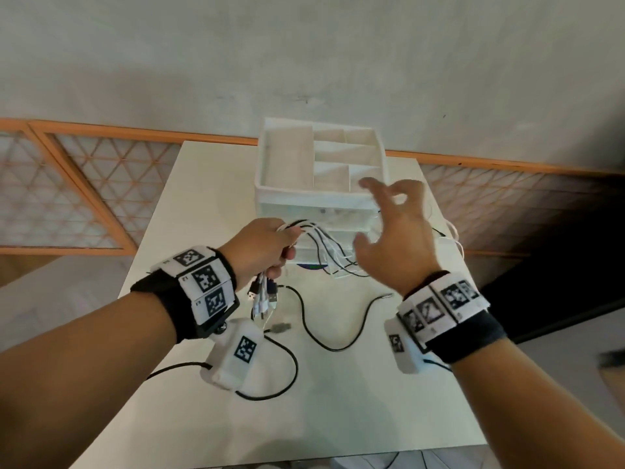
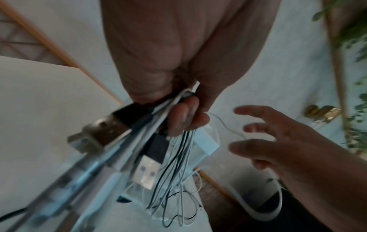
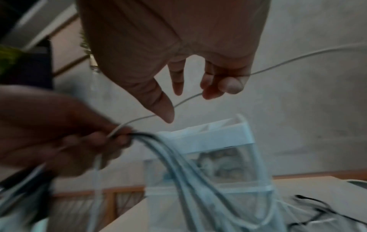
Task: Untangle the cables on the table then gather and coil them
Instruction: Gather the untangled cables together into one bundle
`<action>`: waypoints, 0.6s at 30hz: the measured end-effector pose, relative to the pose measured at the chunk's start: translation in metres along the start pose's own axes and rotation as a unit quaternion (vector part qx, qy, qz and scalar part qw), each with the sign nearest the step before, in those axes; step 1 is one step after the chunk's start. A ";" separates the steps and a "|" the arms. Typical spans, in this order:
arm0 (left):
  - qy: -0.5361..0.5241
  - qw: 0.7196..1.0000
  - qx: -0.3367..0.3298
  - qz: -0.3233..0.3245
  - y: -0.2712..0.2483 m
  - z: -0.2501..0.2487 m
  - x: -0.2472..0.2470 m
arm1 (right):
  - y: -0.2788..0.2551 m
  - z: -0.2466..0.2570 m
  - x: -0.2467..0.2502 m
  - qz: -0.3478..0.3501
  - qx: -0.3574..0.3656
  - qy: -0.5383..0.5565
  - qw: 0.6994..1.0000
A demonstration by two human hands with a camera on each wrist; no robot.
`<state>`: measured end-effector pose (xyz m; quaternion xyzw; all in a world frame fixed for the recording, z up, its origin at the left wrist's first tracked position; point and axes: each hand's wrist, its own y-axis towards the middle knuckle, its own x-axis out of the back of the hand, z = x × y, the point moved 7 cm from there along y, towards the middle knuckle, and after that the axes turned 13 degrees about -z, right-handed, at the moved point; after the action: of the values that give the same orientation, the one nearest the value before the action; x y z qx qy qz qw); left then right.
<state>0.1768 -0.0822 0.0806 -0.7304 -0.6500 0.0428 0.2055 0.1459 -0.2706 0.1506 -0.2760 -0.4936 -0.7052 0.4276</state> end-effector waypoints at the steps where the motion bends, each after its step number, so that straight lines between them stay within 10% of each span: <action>1: 0.006 1.000 -0.017 0.010 -0.002 -0.009 -0.006 | -0.006 0.016 -0.006 0.000 0.042 0.013 0.999; 5: -0.024 0.998 -0.054 0.025 -0.007 -0.033 -0.016 | -0.006 0.036 -0.020 -0.035 0.112 0.116 0.986; 9: 0.029 0.996 -0.086 0.010 -0.002 -0.023 -0.007 | 0.022 0.005 0.002 -0.109 0.022 0.150 0.982; 18: -0.013 0.999 -0.035 0.009 -0.001 0.002 0.006 | 0.039 -0.077 -0.012 -0.004 -0.144 0.005 0.990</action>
<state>0.1760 -0.0760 0.0802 -0.7420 -0.6474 0.0316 0.1709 0.1885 -0.3442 0.1306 -0.3292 -0.3865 -0.7720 0.3826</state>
